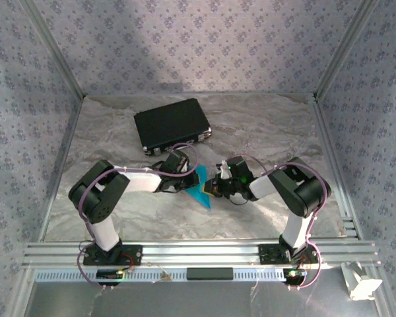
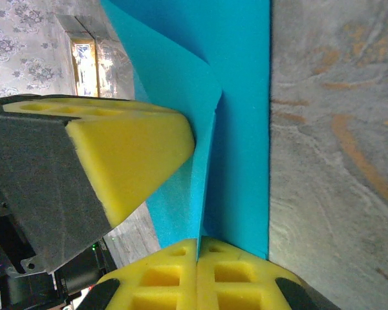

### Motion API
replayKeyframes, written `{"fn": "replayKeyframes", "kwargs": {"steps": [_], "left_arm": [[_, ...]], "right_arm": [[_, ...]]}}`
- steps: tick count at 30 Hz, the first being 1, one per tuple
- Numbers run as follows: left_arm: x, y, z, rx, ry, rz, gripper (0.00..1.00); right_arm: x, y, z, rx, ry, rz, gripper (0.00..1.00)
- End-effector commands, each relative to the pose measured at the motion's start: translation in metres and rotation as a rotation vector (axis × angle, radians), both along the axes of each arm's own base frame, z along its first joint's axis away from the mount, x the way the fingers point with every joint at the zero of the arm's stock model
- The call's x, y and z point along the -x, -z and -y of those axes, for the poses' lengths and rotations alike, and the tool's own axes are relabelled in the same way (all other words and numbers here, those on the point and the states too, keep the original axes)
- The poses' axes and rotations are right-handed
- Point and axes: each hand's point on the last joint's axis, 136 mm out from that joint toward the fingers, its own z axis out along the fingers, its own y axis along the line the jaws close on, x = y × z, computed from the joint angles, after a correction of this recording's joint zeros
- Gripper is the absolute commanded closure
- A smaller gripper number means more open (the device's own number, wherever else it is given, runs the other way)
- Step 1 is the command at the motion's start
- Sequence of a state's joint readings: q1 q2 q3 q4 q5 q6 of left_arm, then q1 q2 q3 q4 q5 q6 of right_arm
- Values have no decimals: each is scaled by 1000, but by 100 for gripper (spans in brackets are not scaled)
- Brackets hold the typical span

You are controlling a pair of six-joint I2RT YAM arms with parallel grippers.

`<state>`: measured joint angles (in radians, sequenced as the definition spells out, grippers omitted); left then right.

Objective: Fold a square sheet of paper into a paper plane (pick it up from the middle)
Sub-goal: Fourth fold the wing at the center of the table.

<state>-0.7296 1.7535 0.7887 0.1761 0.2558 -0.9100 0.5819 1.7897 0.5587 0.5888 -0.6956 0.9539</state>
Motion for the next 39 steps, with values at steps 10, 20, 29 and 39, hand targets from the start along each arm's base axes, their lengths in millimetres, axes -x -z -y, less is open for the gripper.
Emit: {"fn": "replayKeyframes", "kwargs": {"steps": [10, 20, 29, 39], "left_arm": [[12, 19, -5, -69, 24, -73, 99], [13, 21, -6, -73, 24, -78, 99], [13, 23, -7, -78, 20, -82, 99], [14, 23, -7, -80, 19, -84, 99]], "right_arm": [[25, 10, 17, 117, -22, -78, 83], [46, 20, 26, 160, -49, -111, 84], [56, 25, 30, 159, -50, -134, 92], [67, 22, 40, 198, -73, -119, 83]]}}
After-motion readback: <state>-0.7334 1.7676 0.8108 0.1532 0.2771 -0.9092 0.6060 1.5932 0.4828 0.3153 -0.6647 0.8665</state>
